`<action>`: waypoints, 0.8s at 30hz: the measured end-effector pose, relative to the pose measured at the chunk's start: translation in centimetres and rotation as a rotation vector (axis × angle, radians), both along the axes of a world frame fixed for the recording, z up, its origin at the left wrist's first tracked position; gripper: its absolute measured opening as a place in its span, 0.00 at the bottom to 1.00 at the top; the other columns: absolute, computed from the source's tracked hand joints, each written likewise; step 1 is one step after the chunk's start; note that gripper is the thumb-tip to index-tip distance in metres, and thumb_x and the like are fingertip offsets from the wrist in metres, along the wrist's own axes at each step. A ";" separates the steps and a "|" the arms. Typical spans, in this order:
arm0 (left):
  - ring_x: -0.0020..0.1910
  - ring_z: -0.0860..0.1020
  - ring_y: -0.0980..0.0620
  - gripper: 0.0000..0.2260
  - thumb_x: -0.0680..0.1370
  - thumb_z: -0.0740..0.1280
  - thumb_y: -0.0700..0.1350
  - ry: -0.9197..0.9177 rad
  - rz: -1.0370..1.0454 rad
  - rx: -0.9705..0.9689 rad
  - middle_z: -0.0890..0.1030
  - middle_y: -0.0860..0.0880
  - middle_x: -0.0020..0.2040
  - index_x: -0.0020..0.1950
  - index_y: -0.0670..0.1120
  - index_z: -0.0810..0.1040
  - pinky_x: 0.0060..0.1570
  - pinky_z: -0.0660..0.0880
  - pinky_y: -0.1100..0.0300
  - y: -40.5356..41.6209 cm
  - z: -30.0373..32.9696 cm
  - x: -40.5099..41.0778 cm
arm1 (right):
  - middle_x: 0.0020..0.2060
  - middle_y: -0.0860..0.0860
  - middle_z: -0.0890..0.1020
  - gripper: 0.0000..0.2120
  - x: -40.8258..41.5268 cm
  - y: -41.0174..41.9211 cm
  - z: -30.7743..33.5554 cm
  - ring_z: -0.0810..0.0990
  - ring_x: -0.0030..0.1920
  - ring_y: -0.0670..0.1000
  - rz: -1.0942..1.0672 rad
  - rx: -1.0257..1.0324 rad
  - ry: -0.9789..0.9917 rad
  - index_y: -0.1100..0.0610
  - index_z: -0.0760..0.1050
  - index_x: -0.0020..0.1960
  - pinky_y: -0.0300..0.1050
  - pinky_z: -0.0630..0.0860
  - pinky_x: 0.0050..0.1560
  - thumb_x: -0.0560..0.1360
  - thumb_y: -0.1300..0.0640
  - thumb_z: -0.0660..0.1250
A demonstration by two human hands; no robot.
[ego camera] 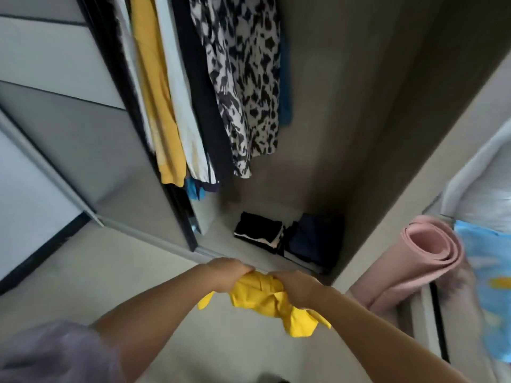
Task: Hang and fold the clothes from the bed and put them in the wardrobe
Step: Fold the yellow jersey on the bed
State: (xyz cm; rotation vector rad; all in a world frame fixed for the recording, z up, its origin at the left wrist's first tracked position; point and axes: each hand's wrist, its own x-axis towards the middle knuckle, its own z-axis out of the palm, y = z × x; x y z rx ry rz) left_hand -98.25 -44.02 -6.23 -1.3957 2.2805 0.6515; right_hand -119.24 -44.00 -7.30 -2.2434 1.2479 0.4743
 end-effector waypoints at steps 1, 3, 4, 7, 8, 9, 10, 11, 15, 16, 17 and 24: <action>0.62 0.74 0.42 0.18 0.80 0.60 0.47 -0.003 0.002 0.013 0.74 0.43 0.64 0.70 0.51 0.68 0.59 0.72 0.51 -1.2 -0.7 0.6 | 0.66 0.53 0.72 0.30 0.6 -1.3 -0.5 0.71 0.66 0.57 0.012 0.002 0.012 0.47 0.60 0.75 0.53 0.73 0.61 0.75 0.61 0.60; 0.62 0.74 0.41 0.21 0.80 0.61 0.46 -0.023 -0.013 0.041 0.74 0.42 0.65 0.73 0.51 0.65 0.59 0.72 0.52 -3.8 -2.2 1.4 | 0.66 0.55 0.72 0.29 1.5 -4.0 -1.9 0.72 0.65 0.58 0.033 -0.002 0.043 0.47 0.60 0.74 0.52 0.73 0.61 0.75 0.61 0.60; 0.63 0.74 0.41 0.22 0.79 0.61 0.45 -0.043 -0.028 0.053 0.74 0.41 0.65 0.74 0.51 0.64 0.58 0.72 0.52 -5.4 -3.0 1.7 | 0.66 0.55 0.73 0.30 1.9 -5.5 -2.8 0.72 0.65 0.57 0.023 0.005 0.048 0.47 0.61 0.74 0.52 0.73 0.61 0.75 0.61 0.61; 0.66 0.71 0.40 0.26 0.80 0.58 0.41 -0.059 -0.047 0.046 0.70 0.41 0.68 0.77 0.53 0.57 0.60 0.69 0.52 -11.7 -5.8 2.6 | 0.69 0.54 0.71 0.30 2.5 -11.0 -6.3 0.71 0.67 0.57 -0.019 0.035 0.053 0.47 0.60 0.75 0.50 0.72 0.62 0.76 0.61 0.61; 0.67 0.70 0.40 0.27 0.80 0.56 0.40 -0.052 -0.048 0.054 0.69 0.42 0.70 0.78 0.54 0.55 0.61 0.68 0.52 -13.9 -7.1 3.0 | 0.69 0.54 0.71 0.30 2.7 -13.1 -7.5 0.71 0.67 0.57 -0.031 0.040 0.061 0.48 0.60 0.76 0.49 0.73 0.62 0.76 0.62 0.60; 0.67 0.69 0.40 0.27 0.80 0.56 0.41 -0.035 -0.051 0.072 0.68 0.42 0.71 0.78 0.55 0.53 0.62 0.67 0.52 -16.2 -8.3 3.3 | 0.69 0.54 0.71 0.29 2.9 -15.3 -8.7 0.72 0.67 0.57 -0.052 0.050 0.065 0.49 0.61 0.75 0.49 0.73 0.61 0.76 0.62 0.59; 0.68 0.69 0.40 0.28 0.80 0.57 0.41 -0.015 -0.055 0.094 0.68 0.42 0.71 0.78 0.55 0.53 0.63 0.67 0.52 -18.7 -9.6 3.6 | 0.68 0.55 0.72 0.28 3.1 -17.6 -10.2 0.73 0.66 0.58 -0.083 0.064 0.073 0.50 0.62 0.75 0.49 0.73 0.60 0.77 0.63 0.58; 0.67 0.70 0.40 0.28 0.80 0.59 0.42 -0.002 -0.063 0.109 0.68 0.42 0.71 0.78 0.54 0.53 0.64 0.68 0.52 -21.0 -11.0 3.9 | 0.67 0.56 0.73 0.26 3.5 -19.7 -11.9 0.74 0.65 0.58 -0.114 0.075 0.083 0.52 0.64 0.74 0.49 0.73 0.59 0.77 0.63 0.58; 0.65 0.73 0.42 0.28 0.79 0.59 0.41 0.038 -0.106 0.102 0.71 0.43 0.69 0.78 0.55 0.56 0.59 0.70 0.54 -30.2 -16.9 5.3 | 0.66 0.57 0.74 0.20 4.7 -28.6 -17.3 0.74 0.65 0.58 -0.199 0.114 0.105 0.55 0.70 0.70 0.51 0.74 0.61 0.79 0.63 0.58; 0.64 0.73 0.42 0.30 0.79 0.58 0.40 0.033 -0.117 0.070 0.70 0.43 0.69 0.78 0.57 0.54 0.55 0.71 0.54 -32.3 -18.7 5.5 | 0.66 0.57 0.74 0.20 4.8 -30.7 -18.4 0.74 0.65 0.58 -0.218 0.109 0.094 0.55 0.70 0.70 0.50 0.74 0.61 0.78 0.63 0.58; 0.62 0.74 0.41 0.32 0.78 0.57 0.38 0.016 -0.135 0.013 0.69 0.43 0.70 0.78 0.59 0.51 0.52 0.71 0.54 -34.6 -20.6 5.8 | 0.66 0.57 0.74 0.20 4.9 -33.0 -19.6 0.74 0.65 0.58 -0.236 0.093 0.080 0.55 0.69 0.71 0.49 0.73 0.61 0.79 0.62 0.58; 0.61 0.74 0.39 0.37 0.74 0.64 0.34 0.007 -0.226 -0.458 0.73 0.44 0.66 0.78 0.55 0.53 0.52 0.74 0.48 -48.4 -34.9 5.6 | 0.63 0.59 0.73 0.21 5.8 -46.1 -31.5 0.75 0.60 0.60 -0.365 -0.173 0.131 0.56 0.66 0.71 0.51 0.74 0.53 0.79 0.65 0.57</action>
